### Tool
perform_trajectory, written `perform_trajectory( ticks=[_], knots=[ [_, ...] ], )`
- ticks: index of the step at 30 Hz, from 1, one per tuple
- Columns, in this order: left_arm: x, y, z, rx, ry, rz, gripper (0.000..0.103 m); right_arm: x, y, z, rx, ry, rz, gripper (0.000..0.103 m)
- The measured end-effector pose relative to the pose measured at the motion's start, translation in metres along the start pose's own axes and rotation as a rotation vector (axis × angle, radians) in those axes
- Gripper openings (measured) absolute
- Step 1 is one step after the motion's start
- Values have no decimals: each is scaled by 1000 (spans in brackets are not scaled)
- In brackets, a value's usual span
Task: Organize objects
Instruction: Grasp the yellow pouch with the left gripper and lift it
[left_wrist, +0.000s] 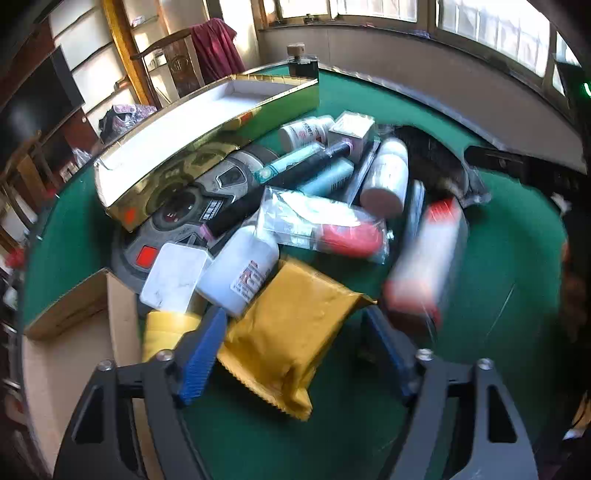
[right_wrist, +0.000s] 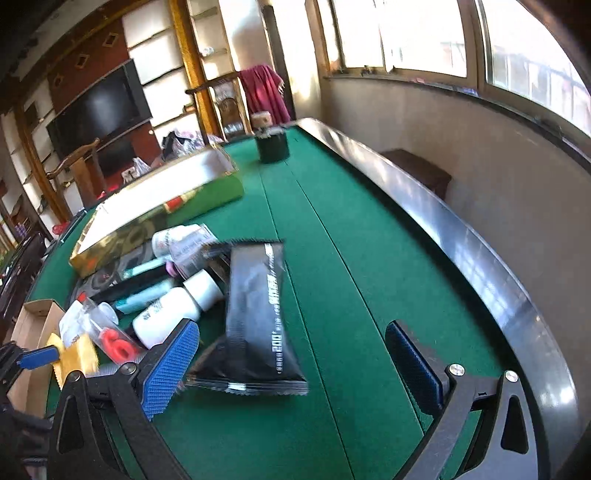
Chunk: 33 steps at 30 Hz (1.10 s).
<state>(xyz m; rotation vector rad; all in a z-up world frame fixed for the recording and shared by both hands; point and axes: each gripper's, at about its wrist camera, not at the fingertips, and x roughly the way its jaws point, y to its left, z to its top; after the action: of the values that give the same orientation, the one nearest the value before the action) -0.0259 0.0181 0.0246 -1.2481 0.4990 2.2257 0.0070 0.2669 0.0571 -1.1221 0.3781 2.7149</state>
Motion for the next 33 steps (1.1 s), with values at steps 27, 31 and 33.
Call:
perform_trajectory(
  ticks=[27, 31, 33],
  knots=[
    [7, -13, -11, -165, -32, 27, 66, 3, 6, -1, -11, -19, 18, 102],
    [3, -16, -13, -175, -46, 25, 43, 6, 7, -2, -14, -9, 5, 102],
    [1, -14, -15, -190, -57, -10, 43, 7, 7, -2, -14, -5, -1, 102]
  ],
)
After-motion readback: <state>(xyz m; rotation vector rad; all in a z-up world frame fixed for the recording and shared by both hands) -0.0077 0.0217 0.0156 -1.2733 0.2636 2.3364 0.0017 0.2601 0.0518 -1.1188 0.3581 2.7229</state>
